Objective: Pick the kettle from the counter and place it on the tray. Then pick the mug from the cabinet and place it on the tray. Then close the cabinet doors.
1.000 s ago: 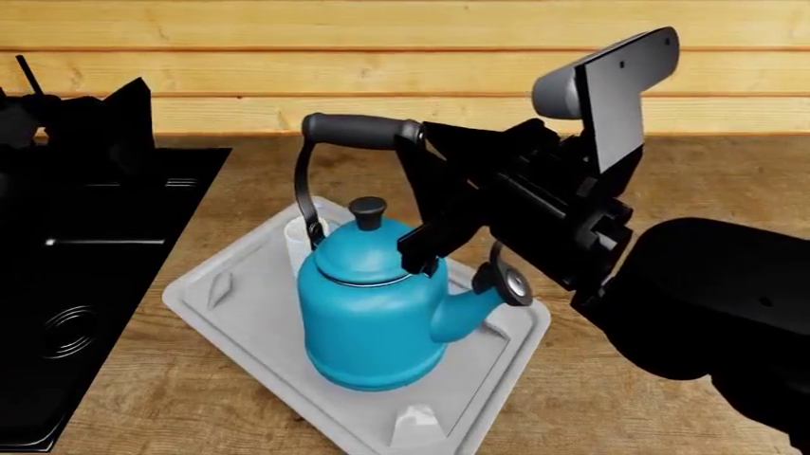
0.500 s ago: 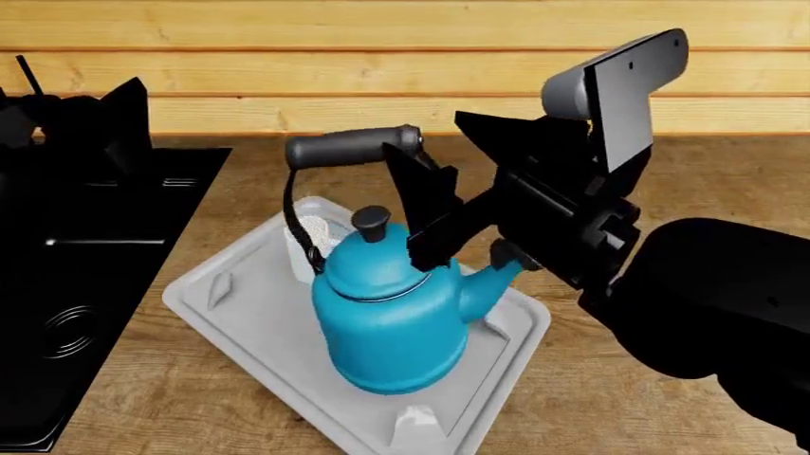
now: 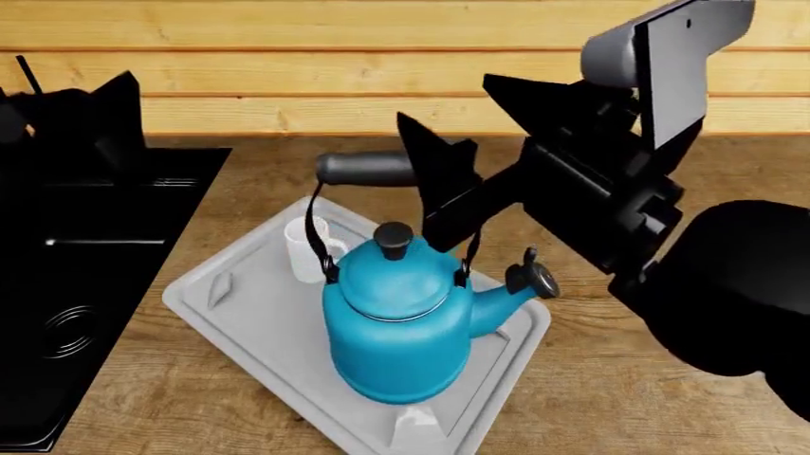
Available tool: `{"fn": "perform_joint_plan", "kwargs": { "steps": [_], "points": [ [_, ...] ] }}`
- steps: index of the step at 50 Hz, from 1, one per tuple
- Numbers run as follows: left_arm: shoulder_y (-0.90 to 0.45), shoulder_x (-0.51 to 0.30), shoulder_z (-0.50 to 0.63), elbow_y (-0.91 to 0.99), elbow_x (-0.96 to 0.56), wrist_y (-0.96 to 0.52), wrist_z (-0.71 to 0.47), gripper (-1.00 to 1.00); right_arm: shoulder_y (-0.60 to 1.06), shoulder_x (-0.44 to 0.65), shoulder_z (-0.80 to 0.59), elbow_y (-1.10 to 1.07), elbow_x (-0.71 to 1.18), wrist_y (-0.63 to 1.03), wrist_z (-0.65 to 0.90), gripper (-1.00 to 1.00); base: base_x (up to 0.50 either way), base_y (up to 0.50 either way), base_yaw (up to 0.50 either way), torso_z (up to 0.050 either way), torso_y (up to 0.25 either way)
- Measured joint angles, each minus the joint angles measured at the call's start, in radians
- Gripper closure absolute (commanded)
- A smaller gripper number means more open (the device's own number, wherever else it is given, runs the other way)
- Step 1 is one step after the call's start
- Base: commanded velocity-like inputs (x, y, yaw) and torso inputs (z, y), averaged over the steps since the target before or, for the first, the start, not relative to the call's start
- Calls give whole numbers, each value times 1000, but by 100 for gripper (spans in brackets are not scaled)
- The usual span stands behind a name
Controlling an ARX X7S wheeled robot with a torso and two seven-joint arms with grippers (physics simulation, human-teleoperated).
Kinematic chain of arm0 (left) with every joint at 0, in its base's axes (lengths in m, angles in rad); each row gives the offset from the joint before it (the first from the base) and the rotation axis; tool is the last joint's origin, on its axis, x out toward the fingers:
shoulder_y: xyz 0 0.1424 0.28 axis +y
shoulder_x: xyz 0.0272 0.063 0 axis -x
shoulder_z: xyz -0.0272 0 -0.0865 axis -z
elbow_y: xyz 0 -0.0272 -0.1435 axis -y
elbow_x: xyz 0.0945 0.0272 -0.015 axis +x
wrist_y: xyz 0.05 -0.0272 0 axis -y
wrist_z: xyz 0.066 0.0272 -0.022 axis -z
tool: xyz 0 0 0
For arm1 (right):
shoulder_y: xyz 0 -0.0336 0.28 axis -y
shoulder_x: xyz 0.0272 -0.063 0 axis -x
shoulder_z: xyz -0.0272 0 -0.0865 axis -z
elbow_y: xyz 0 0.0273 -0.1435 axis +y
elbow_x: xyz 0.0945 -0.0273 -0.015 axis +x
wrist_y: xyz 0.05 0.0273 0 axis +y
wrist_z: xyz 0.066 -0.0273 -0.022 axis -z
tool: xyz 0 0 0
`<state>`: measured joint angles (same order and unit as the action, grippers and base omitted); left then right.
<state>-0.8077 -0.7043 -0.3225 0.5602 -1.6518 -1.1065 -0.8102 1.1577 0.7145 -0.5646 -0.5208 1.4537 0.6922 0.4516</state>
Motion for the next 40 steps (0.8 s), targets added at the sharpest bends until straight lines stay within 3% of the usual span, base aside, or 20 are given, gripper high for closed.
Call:
{"fn": "perform_joint_plan", "kwargs": {
  "steps": [24,40],
  "points": [
    [-111,-70,-18,48,-147,54,-121,-100,247,144,147,-165,187,30,407,-100,0,0,0,0,0],
    [-231,-112,-13,144,-185,92,-199,-100,271,297,234,-270,288,15,586,-100,0,0,0,0,0]
  ]
}}
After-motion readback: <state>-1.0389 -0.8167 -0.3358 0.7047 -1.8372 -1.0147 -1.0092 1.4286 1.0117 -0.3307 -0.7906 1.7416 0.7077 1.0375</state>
